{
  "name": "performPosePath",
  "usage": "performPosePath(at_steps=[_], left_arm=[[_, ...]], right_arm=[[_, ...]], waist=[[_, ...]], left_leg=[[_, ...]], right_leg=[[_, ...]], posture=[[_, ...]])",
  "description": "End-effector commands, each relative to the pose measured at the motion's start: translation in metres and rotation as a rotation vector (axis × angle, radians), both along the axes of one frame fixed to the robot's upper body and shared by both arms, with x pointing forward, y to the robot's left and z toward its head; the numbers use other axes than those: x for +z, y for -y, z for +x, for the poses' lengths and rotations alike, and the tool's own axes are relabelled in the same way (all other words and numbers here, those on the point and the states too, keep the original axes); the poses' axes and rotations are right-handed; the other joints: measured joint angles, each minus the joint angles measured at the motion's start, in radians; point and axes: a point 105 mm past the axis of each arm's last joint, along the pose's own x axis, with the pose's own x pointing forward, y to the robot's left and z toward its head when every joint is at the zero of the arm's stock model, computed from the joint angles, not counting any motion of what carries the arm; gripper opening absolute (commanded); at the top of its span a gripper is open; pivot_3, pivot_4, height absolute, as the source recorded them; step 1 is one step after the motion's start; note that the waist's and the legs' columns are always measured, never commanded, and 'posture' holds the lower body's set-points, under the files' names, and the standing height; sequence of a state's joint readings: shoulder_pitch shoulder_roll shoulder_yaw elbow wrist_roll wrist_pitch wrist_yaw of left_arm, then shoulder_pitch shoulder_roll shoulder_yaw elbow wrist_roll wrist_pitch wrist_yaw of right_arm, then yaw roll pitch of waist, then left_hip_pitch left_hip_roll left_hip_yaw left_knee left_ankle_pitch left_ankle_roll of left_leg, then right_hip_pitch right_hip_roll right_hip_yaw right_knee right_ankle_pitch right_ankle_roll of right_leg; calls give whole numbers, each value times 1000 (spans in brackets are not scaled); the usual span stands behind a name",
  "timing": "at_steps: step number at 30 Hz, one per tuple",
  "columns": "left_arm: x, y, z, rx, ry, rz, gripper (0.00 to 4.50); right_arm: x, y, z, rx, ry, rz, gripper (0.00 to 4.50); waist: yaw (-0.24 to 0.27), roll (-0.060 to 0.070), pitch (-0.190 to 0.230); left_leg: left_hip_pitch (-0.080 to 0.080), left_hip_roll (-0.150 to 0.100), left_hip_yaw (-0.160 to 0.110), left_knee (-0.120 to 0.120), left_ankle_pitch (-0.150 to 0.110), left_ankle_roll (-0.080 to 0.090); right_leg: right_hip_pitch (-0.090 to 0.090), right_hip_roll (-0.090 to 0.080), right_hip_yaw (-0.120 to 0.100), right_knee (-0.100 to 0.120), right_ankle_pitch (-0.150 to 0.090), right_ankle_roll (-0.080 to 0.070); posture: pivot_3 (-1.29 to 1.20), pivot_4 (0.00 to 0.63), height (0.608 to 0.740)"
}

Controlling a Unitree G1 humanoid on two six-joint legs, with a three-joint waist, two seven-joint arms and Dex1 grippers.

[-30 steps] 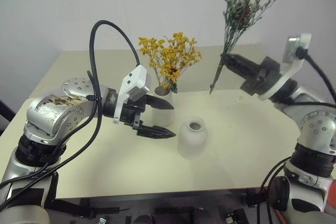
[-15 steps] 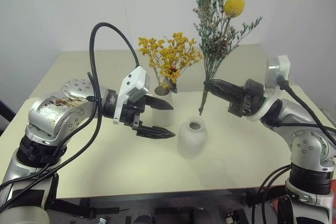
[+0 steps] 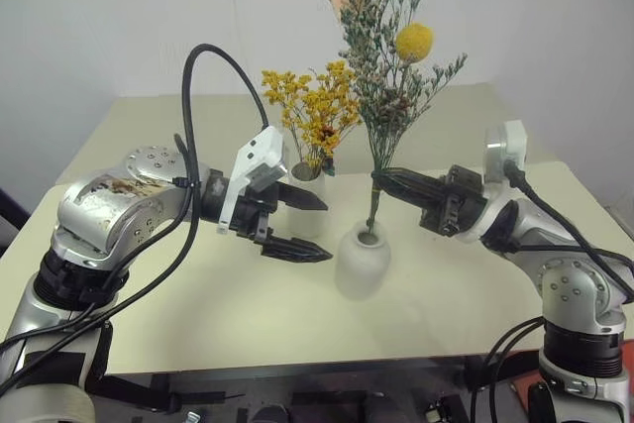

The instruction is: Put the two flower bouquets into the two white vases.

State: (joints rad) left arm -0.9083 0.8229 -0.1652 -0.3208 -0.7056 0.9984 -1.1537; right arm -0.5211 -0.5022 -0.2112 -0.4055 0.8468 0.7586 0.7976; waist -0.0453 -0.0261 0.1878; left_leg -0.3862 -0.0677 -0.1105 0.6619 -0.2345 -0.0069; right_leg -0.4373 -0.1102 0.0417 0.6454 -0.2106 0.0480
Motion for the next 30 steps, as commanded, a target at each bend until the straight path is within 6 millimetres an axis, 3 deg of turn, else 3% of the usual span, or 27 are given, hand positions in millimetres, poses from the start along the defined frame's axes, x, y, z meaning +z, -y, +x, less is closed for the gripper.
performPosePath(at_steps=[1,9,13,23,30], left_arm=[[8,3,1,0,28,-4,4500],[8,2,1,-3,39,-1,4500],[8,2,0,-7,43,-4,4500],[9,3,-1,-16,49,-8,4500],[9,2,-1,-15,51,-8,4500]], right_arm=[[5,-1,-8,8,68,-13,12],[-8,0,-9,14,68,-50,12],[-12,1,-10,20,62,-58,1044],[-14,6,-13,17,66,-77,4447],[-17,21,-21,20,49,-137,4479]], waist=[[0,0,0],[1,0,0],[0,0,0],[1,0,0],[3,0,0]], left_leg=[[0,0,0,0,0,0],[0,0,0,0,0,0],[0,0,0,0,0,0],[0,0,0,0,0,0],[0,0,0,0,0,0]], right_leg=[[0,0,0,0,0,0],[0,0,0,0,0,0],[0,0,0,0,0,0],[0,0,0,0,0,0],[0,0,0,0,0,0]], posture=[[0,150,740],[0,150,740],[0,150,740],[0,150,740],[0,150,740]])
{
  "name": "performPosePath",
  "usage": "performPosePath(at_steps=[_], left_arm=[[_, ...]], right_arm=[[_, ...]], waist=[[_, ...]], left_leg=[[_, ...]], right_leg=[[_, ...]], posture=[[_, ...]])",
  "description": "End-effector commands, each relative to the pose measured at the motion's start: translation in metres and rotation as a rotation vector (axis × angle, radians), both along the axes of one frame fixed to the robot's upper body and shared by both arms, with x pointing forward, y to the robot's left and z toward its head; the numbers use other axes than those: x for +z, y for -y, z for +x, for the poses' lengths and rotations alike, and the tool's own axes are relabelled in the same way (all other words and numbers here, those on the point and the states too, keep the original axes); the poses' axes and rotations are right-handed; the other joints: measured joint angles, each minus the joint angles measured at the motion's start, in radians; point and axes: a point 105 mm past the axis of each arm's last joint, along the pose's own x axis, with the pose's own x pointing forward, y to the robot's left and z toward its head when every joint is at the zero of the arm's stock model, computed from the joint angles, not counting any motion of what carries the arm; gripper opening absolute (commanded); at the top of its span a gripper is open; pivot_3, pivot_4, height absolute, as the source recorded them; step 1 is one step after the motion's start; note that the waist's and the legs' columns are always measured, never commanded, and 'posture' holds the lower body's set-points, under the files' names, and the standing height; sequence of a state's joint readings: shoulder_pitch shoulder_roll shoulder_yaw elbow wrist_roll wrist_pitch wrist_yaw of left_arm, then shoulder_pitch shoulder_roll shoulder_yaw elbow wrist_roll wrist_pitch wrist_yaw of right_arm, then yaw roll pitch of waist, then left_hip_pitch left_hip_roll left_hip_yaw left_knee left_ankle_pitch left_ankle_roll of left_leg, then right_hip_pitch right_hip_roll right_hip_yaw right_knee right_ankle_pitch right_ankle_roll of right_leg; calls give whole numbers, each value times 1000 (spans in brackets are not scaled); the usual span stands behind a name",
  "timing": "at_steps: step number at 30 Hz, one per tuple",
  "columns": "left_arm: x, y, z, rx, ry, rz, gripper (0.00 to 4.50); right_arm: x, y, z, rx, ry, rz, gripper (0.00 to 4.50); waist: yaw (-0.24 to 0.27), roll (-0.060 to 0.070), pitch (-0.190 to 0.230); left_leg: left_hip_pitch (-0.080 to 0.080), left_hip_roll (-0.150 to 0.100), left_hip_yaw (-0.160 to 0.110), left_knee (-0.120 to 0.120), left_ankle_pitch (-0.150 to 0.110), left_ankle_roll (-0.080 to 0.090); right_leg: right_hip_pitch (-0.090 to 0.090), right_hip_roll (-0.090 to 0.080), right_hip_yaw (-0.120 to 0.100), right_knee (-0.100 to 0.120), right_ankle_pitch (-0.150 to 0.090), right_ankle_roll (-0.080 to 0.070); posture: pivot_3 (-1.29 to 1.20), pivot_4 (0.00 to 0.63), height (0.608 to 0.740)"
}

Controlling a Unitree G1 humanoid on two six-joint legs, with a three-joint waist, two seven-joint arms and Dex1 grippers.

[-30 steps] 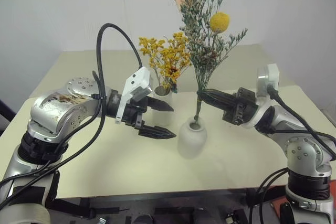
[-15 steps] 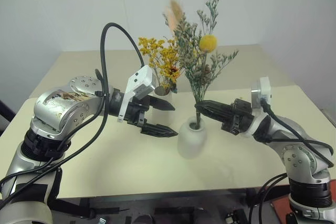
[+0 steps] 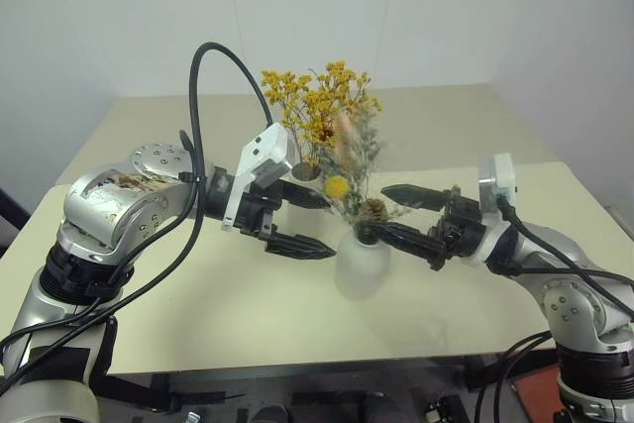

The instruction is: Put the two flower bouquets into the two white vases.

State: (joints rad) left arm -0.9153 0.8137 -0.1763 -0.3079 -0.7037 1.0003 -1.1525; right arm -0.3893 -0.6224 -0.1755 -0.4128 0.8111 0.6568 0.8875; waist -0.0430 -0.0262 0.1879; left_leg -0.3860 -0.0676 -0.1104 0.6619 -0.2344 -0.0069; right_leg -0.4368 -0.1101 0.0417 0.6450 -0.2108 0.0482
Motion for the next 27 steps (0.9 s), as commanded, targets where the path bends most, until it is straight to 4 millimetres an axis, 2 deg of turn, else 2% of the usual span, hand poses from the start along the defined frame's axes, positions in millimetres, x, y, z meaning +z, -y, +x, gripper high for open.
performPosePath(at_steps=[1,9,12,18,21,27], left_arm=[[10,-3,-3,-11,62,-6,4500],[8,-26,-6,46,55,7,4500],[5,-42,-8,84,83,7,4500],[5,-61,-18,112,159,-135,4500],[-3,-73,-22,157,177,-137,4500],[-16,-95,-34,177,94,-113,4500]], right_arm=[[13,12,-13,20,56,-26,4479],[28,51,-12,-64,65,-83,4479],[33,65,-10,-96,70,-118,4479],[32,75,-11,-108,49,-163,4479],[31,78,-11,-117,41,-180,4479],[33,85,-14,-142,44,-220,4479]], waist=[[1,0,0],[-2,0,0],[-2,0,0],[2,0,0],[3,0,0],[4,0,0]], left_leg=[[0,0,0,0,0,0],[1,1,0,0,0,0],[2,2,1,0,0,0],[2,5,1,0,0,0],[3,6,1,0,0,0],[8,7,1,0,-1,1]], right_leg=[[0,0,0,0,0,0],[1,1,0,0,0,0],[2,1,0,-1,0,0],[3,2,-1,-3,0,-1],[5,2,-1,-4,0,-1],[12,2,-2,-6,0,0]], posture=[[0,150,740],[0,150,740],[0,150,740],[0,150,740],[0,150,740],[0,150,740]])
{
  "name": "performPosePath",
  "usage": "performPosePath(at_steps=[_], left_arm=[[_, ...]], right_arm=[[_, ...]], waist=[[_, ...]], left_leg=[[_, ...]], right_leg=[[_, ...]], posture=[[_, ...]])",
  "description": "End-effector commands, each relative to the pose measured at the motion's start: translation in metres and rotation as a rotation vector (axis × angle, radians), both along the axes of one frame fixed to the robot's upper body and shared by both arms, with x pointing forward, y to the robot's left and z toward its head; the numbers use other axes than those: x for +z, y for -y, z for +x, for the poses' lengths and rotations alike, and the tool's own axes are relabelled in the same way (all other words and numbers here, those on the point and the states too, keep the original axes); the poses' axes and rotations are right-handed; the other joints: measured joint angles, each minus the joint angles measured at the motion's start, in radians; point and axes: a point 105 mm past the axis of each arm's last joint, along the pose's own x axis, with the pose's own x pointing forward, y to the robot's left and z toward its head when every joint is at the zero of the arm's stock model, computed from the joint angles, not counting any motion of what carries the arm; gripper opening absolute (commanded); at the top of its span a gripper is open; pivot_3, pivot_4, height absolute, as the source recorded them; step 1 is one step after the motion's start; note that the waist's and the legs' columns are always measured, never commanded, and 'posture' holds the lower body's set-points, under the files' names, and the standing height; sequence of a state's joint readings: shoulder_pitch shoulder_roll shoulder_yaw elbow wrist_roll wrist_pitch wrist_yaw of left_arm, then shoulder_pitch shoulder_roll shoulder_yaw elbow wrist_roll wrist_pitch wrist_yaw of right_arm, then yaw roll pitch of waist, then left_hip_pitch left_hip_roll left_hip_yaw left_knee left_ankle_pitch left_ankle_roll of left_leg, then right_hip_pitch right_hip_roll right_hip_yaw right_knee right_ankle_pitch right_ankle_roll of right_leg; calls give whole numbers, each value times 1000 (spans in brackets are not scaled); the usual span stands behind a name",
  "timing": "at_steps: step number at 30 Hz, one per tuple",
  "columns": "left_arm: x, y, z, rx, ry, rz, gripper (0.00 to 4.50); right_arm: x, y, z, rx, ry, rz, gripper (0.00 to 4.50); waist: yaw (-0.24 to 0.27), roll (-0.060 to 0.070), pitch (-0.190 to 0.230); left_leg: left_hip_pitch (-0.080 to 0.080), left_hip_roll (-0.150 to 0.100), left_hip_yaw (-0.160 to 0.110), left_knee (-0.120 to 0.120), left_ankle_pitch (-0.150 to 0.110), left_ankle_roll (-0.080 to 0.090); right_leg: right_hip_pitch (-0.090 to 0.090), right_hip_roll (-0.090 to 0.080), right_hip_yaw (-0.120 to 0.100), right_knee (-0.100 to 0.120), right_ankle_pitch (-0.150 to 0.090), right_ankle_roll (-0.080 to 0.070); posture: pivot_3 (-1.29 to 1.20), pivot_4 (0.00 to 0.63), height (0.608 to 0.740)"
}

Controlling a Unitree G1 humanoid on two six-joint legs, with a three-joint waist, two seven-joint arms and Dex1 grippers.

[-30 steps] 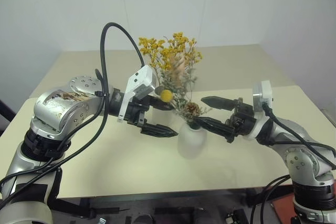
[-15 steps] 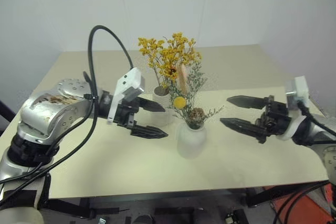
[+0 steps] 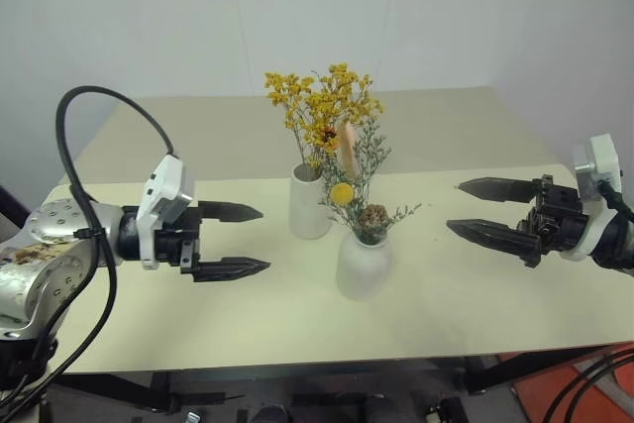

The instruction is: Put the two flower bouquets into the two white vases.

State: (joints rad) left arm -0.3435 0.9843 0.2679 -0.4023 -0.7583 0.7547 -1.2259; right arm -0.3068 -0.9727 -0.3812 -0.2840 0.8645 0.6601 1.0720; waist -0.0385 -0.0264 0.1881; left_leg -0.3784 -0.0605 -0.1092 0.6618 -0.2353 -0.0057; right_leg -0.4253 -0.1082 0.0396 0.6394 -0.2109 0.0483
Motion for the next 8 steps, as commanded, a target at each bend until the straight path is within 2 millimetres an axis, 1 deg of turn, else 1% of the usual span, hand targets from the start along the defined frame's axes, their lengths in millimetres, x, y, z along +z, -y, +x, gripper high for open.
performPosePath(at_steps=[1,4,8], left_arm=[[5,-8,-10,-17,39,25,4500],[2,-14,-9,13,46,36,4500],[7,-10,-8,14,70,-26,4500]], right_arm=[[14,7,-6,-15,54,-33,4479],[16,14,-6,-37,64,-52,4479],[17,18,-3,-76,71,-79,4479]], waist=[[1,0,0],[2,0,0],[3,0,0]], left_leg=[[1,0,0,0,0,0],[2,1,0,0,0,0],[2,2,0,0,0,0]], right_leg=[[1,0,0,0,-1,1],[2,0,0,-1,-4,6],[3,2,0,-3,-3,6]], posture=[[0,150,740],[0,150,740],[0,150,740]])
